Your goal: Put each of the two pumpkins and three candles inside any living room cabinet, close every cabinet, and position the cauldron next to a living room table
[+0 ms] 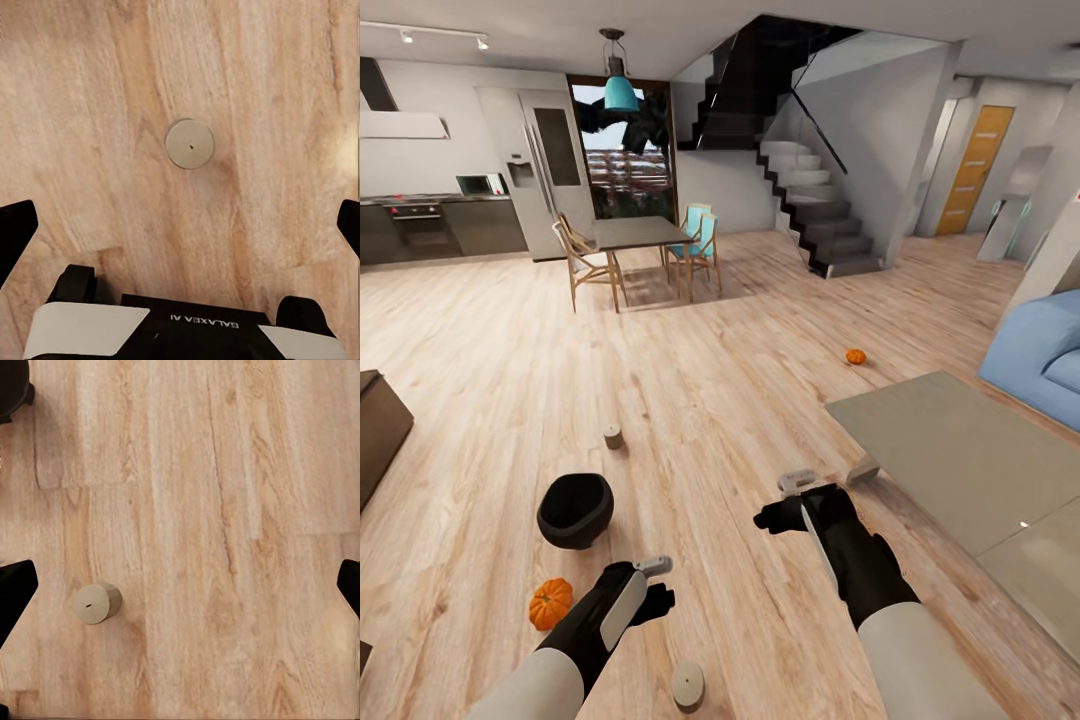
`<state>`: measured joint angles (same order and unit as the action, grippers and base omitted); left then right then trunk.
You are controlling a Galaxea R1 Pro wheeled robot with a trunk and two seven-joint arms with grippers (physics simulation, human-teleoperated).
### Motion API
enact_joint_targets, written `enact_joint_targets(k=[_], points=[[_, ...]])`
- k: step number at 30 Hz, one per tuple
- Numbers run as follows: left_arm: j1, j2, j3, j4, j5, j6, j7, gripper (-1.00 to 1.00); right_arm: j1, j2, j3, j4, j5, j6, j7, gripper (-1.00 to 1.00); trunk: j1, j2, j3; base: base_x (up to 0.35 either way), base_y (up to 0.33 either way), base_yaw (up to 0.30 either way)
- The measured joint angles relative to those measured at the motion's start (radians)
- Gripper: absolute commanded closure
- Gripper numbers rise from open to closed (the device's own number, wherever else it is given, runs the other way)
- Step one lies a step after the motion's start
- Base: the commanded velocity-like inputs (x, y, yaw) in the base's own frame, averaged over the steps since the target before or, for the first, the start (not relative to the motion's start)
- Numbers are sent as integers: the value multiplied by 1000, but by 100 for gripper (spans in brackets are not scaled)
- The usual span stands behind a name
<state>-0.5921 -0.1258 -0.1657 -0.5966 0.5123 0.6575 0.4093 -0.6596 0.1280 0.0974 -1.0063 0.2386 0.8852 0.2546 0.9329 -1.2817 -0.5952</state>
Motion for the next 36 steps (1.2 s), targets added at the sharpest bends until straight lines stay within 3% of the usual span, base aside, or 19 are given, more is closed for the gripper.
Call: enact_joint_targets(k=[2, 5, 13, 14, 15, 16, 20, 32, 36], points=[[0, 1, 1, 0, 1, -24, 0, -100, 0, 0, 9, 0, 1, -2, 0, -100, 8, -14, -6, 0, 0, 0], [0, 4, 4, 8, 1, -113, 0, -100, 0, 1, 14, 0, 1, -3, 0, -100, 19, -35, -16, 0, 0, 0], [0, 4, 6, 11, 16, -139, 0, -100, 4, 5, 17, -3, 1, -5, 0, -100, 50, -91, -41, 0, 0, 0], [0, 4, 6, 12, 17, -140, 0, -100, 7, 6, 30, -3, 1, -6, 0, -100, 54, -98, -44, 0, 0, 0], [0, 3, 7, 12, 23, -142, -1, -100, 8, 3, 89, -5, 1, -6, 0, -100, 58, -105, -47, 0, 0, 0], [0, 3, 7, 12, 26, -142, -1, -100, 9, 2, 116, -6, 1, -6, 0, -100, 61, -112, -50, 0, 0, 0], [0, 1, 6, 8, 32, -141, -1, -100, 10, 1, 161, -7, -5, -10, 1, -100, 77, -140, -63, 0, 0, 0], [0, 9, 8, 11, 32, -142, -1, -100, 11, 2, 163, -2, -8, -13, 0, -100, 123, -224, -100, 0, 0, 0], [0, 13, 25, 11, 33, -142, -1, -100, 11, 5, 164, 2, -9, -14, -1, -100, 138, -252, -113, 0, 0, 0]])
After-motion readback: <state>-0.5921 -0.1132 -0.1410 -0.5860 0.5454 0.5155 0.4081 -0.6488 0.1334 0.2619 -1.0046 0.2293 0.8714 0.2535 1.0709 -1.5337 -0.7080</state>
